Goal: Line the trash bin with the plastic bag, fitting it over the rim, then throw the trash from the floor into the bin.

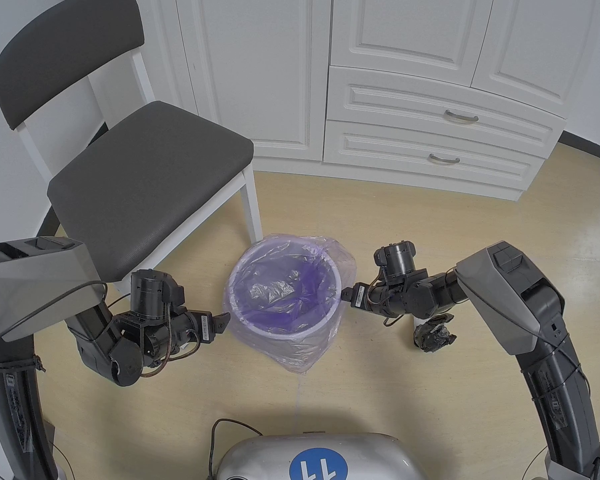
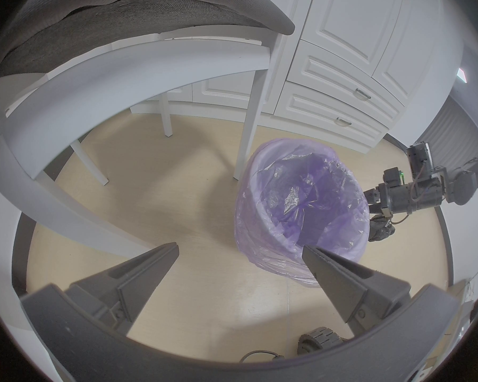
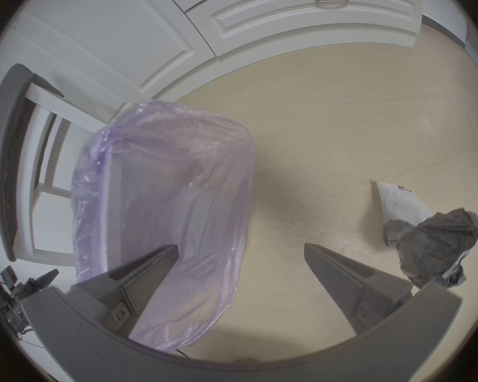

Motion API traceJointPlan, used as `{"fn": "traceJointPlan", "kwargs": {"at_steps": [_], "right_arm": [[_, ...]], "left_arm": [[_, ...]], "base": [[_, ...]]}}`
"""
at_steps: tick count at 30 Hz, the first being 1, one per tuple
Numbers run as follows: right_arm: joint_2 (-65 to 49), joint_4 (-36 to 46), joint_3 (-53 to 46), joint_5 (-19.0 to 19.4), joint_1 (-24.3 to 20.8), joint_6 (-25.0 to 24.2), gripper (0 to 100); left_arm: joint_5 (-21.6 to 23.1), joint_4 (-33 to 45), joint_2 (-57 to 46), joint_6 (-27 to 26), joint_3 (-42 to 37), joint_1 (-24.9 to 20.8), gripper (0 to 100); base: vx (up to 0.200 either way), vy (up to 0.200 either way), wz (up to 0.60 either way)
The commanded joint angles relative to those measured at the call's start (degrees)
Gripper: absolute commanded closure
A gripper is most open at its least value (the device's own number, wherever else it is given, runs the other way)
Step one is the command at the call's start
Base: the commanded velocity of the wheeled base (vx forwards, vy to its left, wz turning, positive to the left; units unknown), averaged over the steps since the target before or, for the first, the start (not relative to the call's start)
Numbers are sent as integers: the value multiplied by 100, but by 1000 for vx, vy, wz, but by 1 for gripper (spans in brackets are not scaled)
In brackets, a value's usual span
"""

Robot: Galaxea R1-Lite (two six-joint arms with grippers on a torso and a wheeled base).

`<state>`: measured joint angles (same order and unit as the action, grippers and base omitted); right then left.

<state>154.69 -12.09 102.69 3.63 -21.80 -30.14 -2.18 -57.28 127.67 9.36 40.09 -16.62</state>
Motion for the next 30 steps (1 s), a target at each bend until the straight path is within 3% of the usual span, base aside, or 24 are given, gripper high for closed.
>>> {"fn": "traceJointPlan", "kwargs": {"at_steps": [1,6,13,17,24,30], "right_arm": [[941,1157,1190,-214,-9,333,0],[1046,1271,1190,-337,-9,614,0],[1020,1324,1190,-337,0,597,0],[563,1297,989,-337,9,315,0],[-422,998,-171,-337,35,183,0],[-1415,603,-1269,-363,35,553,0]], "left_arm": [[-2,-11,12,4,7,-8,0],[-2,-11,47,4,25,-8,0],[-2,-11,47,4,7,-17,0],[-2,-11,47,4,-2,-17,0],[-10,-11,21,4,7,-61,0],[-45,-213,223,13,104,36,0]], "base": [[0,0,0],[0,0,0],[0,0,0],[0,0,0],[0,0,0],[0,0,0]]}}
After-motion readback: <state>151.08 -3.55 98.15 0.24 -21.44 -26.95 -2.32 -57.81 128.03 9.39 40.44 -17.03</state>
